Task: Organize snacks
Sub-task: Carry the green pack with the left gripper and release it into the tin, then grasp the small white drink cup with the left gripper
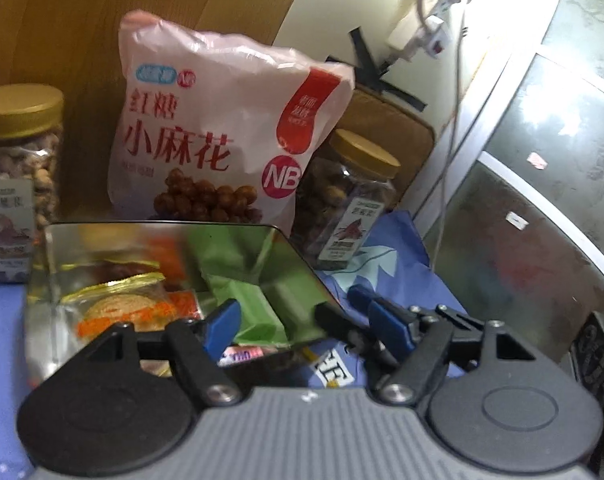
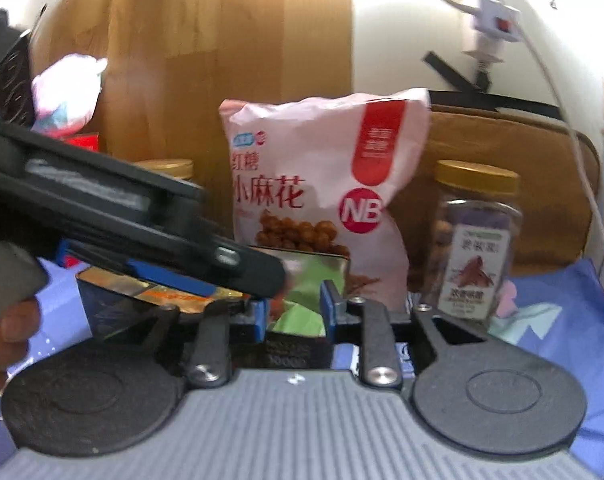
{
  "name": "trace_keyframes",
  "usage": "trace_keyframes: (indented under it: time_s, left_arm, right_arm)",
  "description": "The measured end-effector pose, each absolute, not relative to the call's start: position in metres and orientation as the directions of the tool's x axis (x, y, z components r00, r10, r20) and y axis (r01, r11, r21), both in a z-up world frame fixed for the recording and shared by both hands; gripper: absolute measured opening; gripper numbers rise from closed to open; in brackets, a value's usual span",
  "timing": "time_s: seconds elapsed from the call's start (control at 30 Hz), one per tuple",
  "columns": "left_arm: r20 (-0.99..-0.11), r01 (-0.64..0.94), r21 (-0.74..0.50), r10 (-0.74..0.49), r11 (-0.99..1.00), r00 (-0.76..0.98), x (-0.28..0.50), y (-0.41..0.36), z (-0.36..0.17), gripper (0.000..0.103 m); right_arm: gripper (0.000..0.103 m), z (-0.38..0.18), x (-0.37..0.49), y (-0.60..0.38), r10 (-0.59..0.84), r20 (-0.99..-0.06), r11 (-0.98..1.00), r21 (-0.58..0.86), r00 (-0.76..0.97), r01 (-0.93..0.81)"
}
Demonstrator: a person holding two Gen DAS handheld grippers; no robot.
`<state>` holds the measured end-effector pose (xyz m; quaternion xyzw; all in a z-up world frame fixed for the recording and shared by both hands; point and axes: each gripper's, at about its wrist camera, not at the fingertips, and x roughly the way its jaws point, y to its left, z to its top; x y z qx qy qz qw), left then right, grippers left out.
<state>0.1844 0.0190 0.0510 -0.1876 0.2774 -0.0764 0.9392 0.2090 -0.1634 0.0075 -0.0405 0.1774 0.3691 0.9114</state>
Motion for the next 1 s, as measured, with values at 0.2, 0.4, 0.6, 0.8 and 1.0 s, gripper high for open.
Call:
trace_keyframes:
  time_s: [0.2,0.4,0.6,0.8,1.0]
  left_arm:
    - [-0.456,0.055,-0.405,-0.254,0.913,0.853,0.127,0.037,0.047,0.073]
    - [-0.557,-0.069,-0.442,-0.213,0.894,0.803,0.132,0.046,0.005,0.075]
    - [-0.632,-0.133,-0.376,-0.149,0.917,0.761,0.156,0.037,-0.019,0.060]
    - [-0.663,-0.109,-0.324,-0.144,0.940,0.734,0.118,0.025,-0.016,0.057]
    - [-0.630,-0.139,-0.374,-0.142,0.917,0.763,0.032,0.036,-0.019,0.056]
  right_arm:
    - [0.033,0.005,0.204,-0.204,0.680,-0.363,0.725,0.202,0.637,-0.659]
    - [0.034,-0.035,0.242,-0.213,0.696,-0.536,0.715,0.457,0.478,-0.529]
    - [0.035,-0.048,0.239,-0.197,0.742,-0.557,0.665,0.546,0.371,-0.509]
    - [0.035,-0.040,0.201,-0.186,0.762,-0.563,0.627,0.516,0.322,-0.584]
    - [0.035,-0.037,0.148,-0.178,0.815,-0.542,0.523,0.537,0.204,-0.662]
